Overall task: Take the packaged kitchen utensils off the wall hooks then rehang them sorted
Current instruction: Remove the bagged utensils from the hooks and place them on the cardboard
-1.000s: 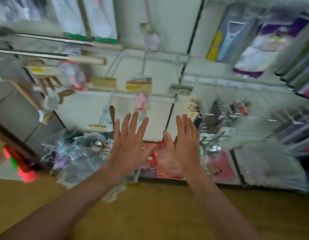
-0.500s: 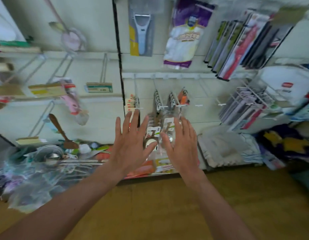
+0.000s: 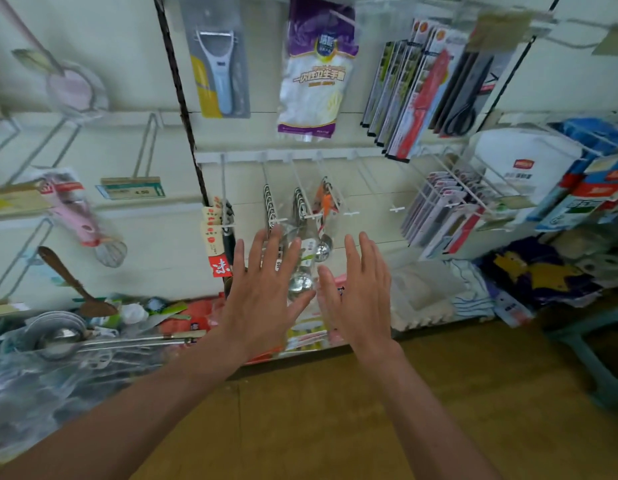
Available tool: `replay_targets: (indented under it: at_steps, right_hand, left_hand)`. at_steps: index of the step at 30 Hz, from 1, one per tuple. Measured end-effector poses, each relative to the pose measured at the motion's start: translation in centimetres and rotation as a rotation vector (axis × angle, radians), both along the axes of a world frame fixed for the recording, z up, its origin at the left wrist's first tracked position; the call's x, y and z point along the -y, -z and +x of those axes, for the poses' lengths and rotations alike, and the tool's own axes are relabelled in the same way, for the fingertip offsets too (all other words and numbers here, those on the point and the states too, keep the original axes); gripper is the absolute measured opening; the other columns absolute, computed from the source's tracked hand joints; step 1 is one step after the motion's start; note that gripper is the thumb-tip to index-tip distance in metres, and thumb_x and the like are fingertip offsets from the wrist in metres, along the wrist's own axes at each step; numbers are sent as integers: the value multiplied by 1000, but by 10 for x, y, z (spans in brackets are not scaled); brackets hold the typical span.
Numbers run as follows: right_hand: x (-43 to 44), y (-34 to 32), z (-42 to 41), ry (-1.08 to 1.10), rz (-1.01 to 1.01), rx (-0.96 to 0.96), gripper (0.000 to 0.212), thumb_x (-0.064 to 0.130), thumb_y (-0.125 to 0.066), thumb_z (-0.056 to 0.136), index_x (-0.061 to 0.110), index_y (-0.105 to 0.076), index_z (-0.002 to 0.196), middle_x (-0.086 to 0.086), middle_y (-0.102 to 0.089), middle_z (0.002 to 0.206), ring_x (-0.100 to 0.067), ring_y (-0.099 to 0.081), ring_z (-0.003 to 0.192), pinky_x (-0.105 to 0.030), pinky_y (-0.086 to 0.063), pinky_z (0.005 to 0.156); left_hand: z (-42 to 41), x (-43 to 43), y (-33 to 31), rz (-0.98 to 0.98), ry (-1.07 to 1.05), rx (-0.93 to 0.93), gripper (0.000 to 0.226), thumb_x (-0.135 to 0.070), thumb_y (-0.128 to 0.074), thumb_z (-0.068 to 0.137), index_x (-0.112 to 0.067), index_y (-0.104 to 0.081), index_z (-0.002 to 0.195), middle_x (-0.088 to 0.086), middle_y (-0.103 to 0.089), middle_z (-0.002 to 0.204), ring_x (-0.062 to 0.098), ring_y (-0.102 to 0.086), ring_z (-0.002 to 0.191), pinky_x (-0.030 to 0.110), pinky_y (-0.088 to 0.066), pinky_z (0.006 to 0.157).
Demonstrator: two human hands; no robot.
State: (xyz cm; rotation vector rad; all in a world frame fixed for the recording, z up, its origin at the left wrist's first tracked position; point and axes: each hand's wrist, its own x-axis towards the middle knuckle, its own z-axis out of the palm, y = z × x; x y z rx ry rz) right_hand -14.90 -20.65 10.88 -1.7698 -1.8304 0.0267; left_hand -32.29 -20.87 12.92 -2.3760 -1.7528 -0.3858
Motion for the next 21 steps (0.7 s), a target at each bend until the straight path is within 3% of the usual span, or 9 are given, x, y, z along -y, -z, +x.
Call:
replay_targets:
  at_steps: [5,11,16,21]
  right_hand:
    - [-12,-1,25,-1,10,-6,71,63,-28,100,19,-27,154,-8,-20,164,-25,-15,152,-47,-20,122]
    - [-30,-10,63,-26,29,11,72,64,-24,100,18,-27,155,-8,-21,164,-24,-15,152,-43,-15,123]
    - [-49,-7,77,-42,26,21,69,62,-28,100,19,-29,155,-6,-21,164,-22,-15,152,-43,-16,123]
    - [-70,14,83,-54,13,43,66,58,-33,100,17,-36,151,-7,-29,161,-25,-24,149,-43,-21,121]
  left_hand:
    - [23,-13,7,-35,-18,-7,80,-70,-28,94,-20,-17,156,14,-6,164,32,-3,151,59,-8,120]
    - [62,-24,0,-31,-22,3,86,-74,-4,92,-19,-20,156,15,-11,163,33,-7,151,58,-5,120]
    - [86,-41,3,-10,-20,13,80,-68,-25,95,-15,-23,155,17,-15,161,35,-13,150,58,-14,119]
    - [97,-59,36,-39,0,94,74,-61,-33,97,-17,-21,156,15,-7,163,31,-5,151,53,-16,121]
